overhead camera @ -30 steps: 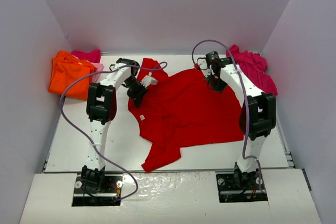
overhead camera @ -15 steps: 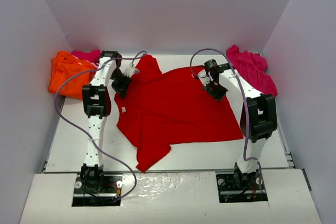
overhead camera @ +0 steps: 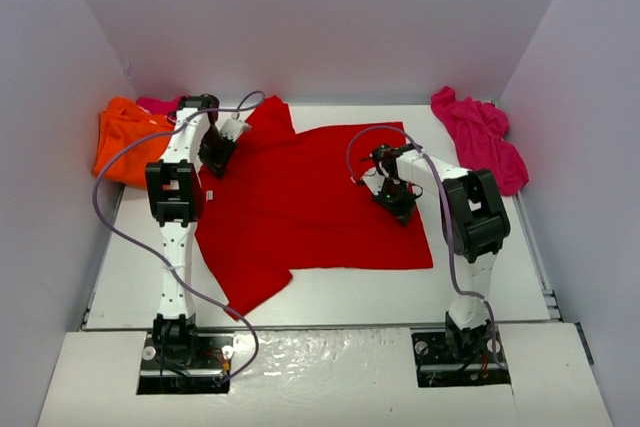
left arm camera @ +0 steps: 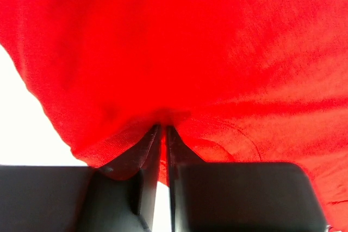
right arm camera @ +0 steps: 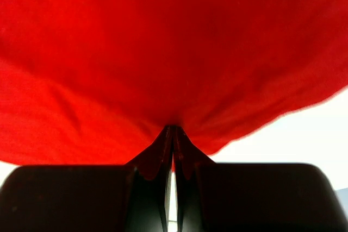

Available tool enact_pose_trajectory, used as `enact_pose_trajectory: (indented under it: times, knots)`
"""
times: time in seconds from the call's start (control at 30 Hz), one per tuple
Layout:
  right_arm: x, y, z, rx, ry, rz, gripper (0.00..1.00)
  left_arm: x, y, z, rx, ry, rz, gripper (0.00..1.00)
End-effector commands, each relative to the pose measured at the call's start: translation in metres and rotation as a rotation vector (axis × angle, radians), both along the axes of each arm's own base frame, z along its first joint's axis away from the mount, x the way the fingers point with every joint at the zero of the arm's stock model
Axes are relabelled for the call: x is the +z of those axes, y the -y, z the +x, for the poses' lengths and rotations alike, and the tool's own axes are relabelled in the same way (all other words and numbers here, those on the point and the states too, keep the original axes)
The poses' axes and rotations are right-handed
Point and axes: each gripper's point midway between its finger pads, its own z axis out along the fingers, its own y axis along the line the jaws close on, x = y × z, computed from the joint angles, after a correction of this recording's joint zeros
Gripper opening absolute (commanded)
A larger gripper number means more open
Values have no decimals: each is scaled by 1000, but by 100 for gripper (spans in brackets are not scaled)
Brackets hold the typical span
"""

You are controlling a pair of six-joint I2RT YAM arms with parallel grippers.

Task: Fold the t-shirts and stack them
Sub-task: Flatten out the tshirt

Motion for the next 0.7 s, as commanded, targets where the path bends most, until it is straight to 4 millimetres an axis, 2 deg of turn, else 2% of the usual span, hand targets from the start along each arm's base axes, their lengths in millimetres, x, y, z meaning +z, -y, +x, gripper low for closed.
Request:
enact_pose_trajectory:
  times: [0.0, 0.07, 0.13, 0.2, 0.3, 0.37, 0.43, 0.53, 0.67]
  knots:
    - [-3, 1, 0, -5, 0, -9, 0, 49, 12, 2, -40, 125, -65, 12]
    - [-2, 1, 2, -17, 8, -12, 0, 68, 22, -12, -56, 127, -114, 15]
    - [9, 7, 9, -26, 55, -46, 0, 99, 28, -17, -75, 199, -147, 24]
    - [30, 6, 23, -37, 131, -44, 0, 115, 31, -24, -86, 240, -152, 32]
    - [60, 10, 43, -57, 240, -68, 13, 137, 32, -26, -96, 280, -153, 42]
    - [84, 11, 59, -73, 322, -78, 17, 146, 32, -22, -90, 302, -157, 45]
    - [101, 12, 67, -88, 378, -83, 17, 151, 34, -18, -88, 315, -160, 45]
    - [119, 9, 82, -99, 437, -74, 17, 146, 38, -16, -91, 297, -159, 46]
    - [117, -7, 99, -94, 443, -38, 15, 127, 54, -26, -122, 233, -173, 46]
